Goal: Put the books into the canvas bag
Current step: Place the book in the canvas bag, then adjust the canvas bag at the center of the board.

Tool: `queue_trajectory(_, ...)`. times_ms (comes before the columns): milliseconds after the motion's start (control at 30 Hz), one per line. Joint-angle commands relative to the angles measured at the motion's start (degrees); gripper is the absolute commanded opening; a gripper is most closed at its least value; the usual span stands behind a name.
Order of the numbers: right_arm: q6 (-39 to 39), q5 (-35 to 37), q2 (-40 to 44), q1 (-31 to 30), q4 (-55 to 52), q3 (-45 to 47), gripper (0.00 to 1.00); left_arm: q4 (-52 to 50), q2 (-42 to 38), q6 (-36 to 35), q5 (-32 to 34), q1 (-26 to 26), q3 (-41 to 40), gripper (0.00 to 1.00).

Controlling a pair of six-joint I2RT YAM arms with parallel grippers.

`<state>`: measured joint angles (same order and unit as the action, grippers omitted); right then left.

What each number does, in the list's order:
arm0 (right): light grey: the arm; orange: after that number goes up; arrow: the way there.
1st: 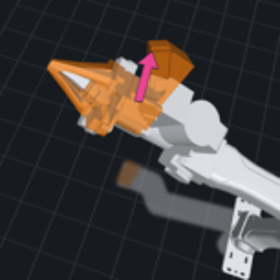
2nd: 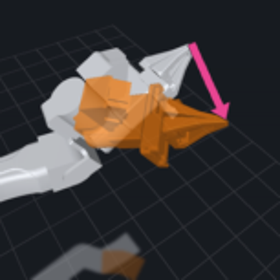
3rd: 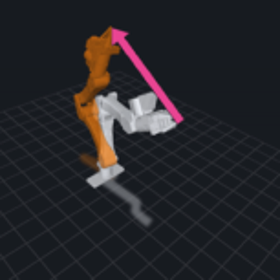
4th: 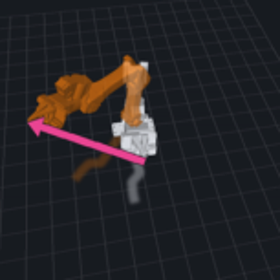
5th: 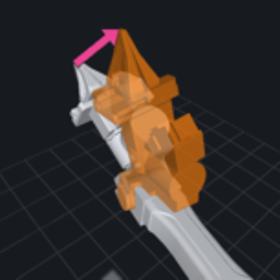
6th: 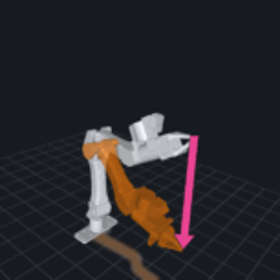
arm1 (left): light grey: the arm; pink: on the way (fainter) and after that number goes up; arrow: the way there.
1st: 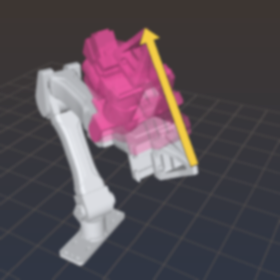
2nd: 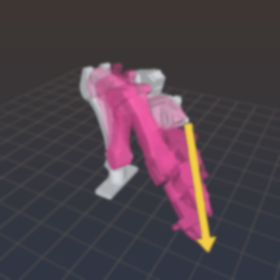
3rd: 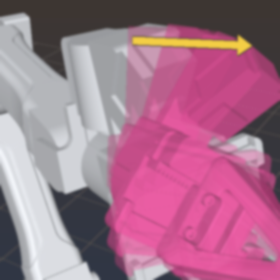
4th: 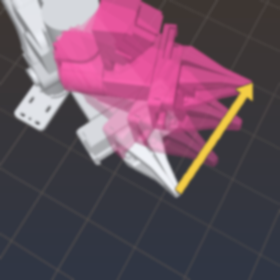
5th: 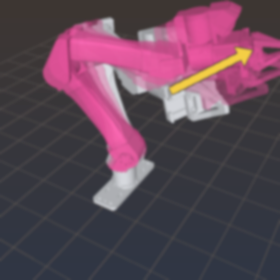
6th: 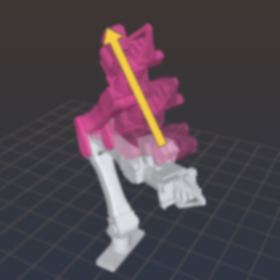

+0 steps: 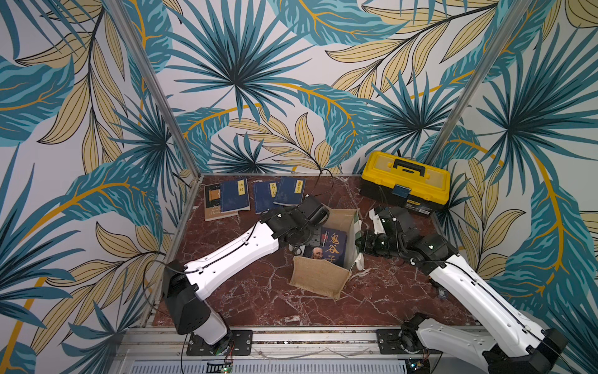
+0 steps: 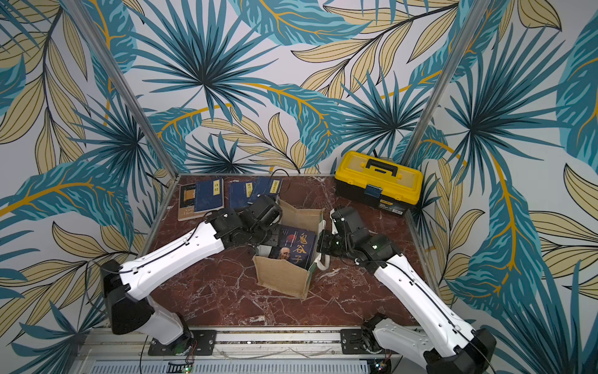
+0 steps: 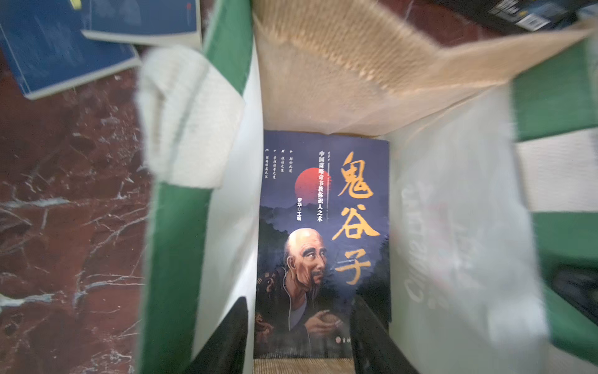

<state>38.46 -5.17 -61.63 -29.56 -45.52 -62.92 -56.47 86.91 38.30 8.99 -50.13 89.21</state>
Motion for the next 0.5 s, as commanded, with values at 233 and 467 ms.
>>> queue_trajectory(233, -9.01, 8.77, -5.00, 2.86, -7.00, -8.78, 0.00, -0.57, -7.96, -0.50, 2.99, 0.56, -2.21, 0.60)
queue_trajectory(467, -15.38, 18.58, -8.36, 7.79, -12.40, -15.04, 0.00, -0.23, 5.37, -0.50, -5.30, 0.47, 4.00, 0.49)
